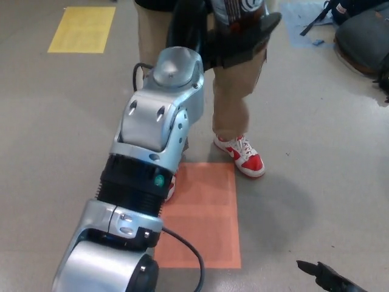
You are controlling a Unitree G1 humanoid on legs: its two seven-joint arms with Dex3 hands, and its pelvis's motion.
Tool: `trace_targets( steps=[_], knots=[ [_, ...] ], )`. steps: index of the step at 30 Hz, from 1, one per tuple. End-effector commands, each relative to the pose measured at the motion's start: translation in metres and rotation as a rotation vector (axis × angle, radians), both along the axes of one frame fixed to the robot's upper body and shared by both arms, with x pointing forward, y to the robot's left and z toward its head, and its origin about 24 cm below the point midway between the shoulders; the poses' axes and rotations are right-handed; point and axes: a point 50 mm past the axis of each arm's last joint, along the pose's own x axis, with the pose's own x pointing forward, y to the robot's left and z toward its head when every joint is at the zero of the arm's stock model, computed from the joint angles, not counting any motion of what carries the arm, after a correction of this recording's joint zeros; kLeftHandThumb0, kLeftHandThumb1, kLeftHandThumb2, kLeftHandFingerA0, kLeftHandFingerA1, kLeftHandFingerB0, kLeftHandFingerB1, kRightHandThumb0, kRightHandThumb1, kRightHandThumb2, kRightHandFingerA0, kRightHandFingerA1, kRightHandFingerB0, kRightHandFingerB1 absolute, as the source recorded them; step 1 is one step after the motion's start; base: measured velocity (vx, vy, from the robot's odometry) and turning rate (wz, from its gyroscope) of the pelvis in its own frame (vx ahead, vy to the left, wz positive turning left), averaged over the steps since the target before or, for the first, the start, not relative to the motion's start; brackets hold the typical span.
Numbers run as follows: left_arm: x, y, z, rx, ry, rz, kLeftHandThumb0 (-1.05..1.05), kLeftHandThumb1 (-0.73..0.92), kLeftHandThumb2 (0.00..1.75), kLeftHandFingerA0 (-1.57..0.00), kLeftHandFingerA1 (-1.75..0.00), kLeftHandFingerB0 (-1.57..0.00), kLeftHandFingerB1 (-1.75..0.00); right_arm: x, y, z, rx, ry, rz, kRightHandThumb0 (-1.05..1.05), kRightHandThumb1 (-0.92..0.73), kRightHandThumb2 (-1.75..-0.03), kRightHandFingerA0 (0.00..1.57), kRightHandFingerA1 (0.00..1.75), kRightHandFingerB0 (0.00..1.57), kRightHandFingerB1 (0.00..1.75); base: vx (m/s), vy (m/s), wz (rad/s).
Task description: The robot recieved a bottle of protein shake from a person using its left hand and then shake the protein up and down 2 two times and hand it back to the person
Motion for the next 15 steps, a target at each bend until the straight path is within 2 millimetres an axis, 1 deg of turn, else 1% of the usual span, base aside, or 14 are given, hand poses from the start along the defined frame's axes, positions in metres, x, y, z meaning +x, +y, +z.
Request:
trace_targets(
  steps=[1, 2, 3, 4, 5, 6, 7, 8, 9, 10, 11, 13, 14, 15],
  knots=[
    [-0.006, 0.011, -0.008, 0.031, -0.108, 0.069, -0.21, 0.67, 0.56, -0.75, -1.75, -0.56, -1.73, 0.002, -0.002, 0.001, -0.002, 0.005, -0.004, -0.70, -0.67, -1.04, 0.39, 0.54, 0.21, 0.44, 0.00, 0.000, 0.00],
    [-0.009, 0.017, -0.017, 0.072, -0.109, 0.058, -0.32, 0.48, 0.82, -1.12, -1.40, -0.90, -1.26, 0.003, -0.003, 0.001, -0.006, 0.001, -0.007, -0.67, -0.66, -1.04, 0.39, 0.54, 0.21, 0.44, 0.00, 0.000, 0.00],
    [-0.010, 0.020, -0.021, 0.074, -0.106, 0.055, -0.28, 0.46, 0.84, -1.16, -1.39, -0.93, -1.24, 0.003, -0.003, 0.001, -0.006, 0.001, -0.008, -0.67, -0.65, -1.04, 0.39, 0.55, 0.21, 0.44, 0.00, 0.000, 0.00],
    [-0.012, 0.022, -0.026, 0.071, -0.101, 0.054, -0.28, 0.46, 0.84, -1.16, -1.39, -0.93, -1.24, 0.003, -0.004, 0.001, -0.005, 0.002, -0.009, -0.67, -0.65, -1.04, 0.39, 0.55, 0.21, 0.44, 0.00, 0.000, 0.00],
    [-0.016, 0.030, -0.042, 0.074, -0.049, 0.049, -0.24, 0.63, 0.56, -0.85, -1.75, -0.68, -1.51, 0.004, -0.003, 0.002, 0.001, -0.002, -0.015, -0.68, -0.65, -1.04, 0.39, 0.54, 0.21, 0.44, 0.00, 0.000, 0.00],
    [-0.017, 0.032, -0.046, 0.069, -0.032, 0.049, -0.21, 0.63, 0.57, -0.80, -1.75, -0.69, -1.60, 0.005, -0.003, 0.002, 0.003, -0.004, -0.017, -0.71, -0.67, -1.05, 0.39, 0.54, 0.22, 0.44, 0.00, 0.000, 0.00],
    [-0.018, 0.035, -0.050, 0.063, -0.018, 0.049, -0.21, 0.63, 0.57, -0.80, -1.75, -0.69, -1.60, 0.006, -0.003, 0.002, 0.004, -0.004, -0.018, -0.71, -0.67, -1.05, 0.39, 0.54, 0.22, 0.44, 0.00, 0.000, 0.00],
    [-0.024, 0.041, -0.064, 0.083, 0.004, 0.050, -0.19, 0.64, 0.57, -0.81, -1.75, -0.68, -1.59, 0.006, -0.002, 0.003, 0.016, -0.003, -0.016, -0.71, -0.68, -1.04, 0.39, 0.54, 0.22, 0.44, 0.00, 0.000, 0.00],
    [-0.028, 0.045, -0.072, 0.108, 0.011, 0.053, -0.21, 0.64, 0.58, -0.81, -1.75, -0.70, -1.54, 0.006, -0.002, 0.003, 0.019, -0.004, -0.015, -0.69, -0.67, -1.03, 0.39, 0.54, 0.22, 0.44, 0.00, 0.000, 0.00],
    [-0.029, 0.046, -0.076, 0.128, 0.009, 0.056, -0.21, 0.64, 0.58, -0.81, -1.75, -0.70, -1.54, 0.007, -0.003, 0.003, 0.017, -0.005, -0.014, -0.69, -0.67, -1.03, 0.39, 0.54, 0.22, 0.44, 0.00, 0.000, 0.00],
    [-0.033, 0.048, -0.085, 0.134, 0.008, 0.045, -0.20, 0.64, 0.58, -0.82, -1.75, -0.72, -1.50, 0.007, -0.004, 0.004, 0.015, 0.001, -0.015, -0.72, -0.69, -1.04, 0.38, 0.53, 0.22, 0.44, 0.00, 0.000, 0.00],
    [-0.038, 0.051, -0.094, 0.129, 0.012, 0.031, -0.21, 0.62, 0.57, -0.82, -1.75, -0.74, -1.51, 0.008, -0.003, 0.004, 0.011, -0.006, -0.014, -0.71, -0.68, -1.04, 0.39, 0.53, 0.23, 0.44, 0.00, 0.000, 0.00],
    [-0.045, 0.053, -0.105, 0.161, 0.028, 0.026, -0.22, 0.63, 0.57, -0.83, -1.75, -0.67, -1.62, 0.008, -0.002, 0.003, 0.005, -0.006, -0.013, -0.72, -0.69, -1.04, 0.39, 0.53, 0.23, 0.44, 0.00, 0.000, 0.00],
    [-0.051, 0.055, -0.113, 0.190, 0.036, 0.017, -0.23, 0.63, 0.58, -0.83, -1.75, -0.67, -1.61, 0.008, -0.001, 0.003, 0.003, -0.005, -0.012, -0.72, -0.68, -1.04, 0.39, 0.54, 0.22, 0.44, 0.00, 0.000, 0.00]
  ],
)
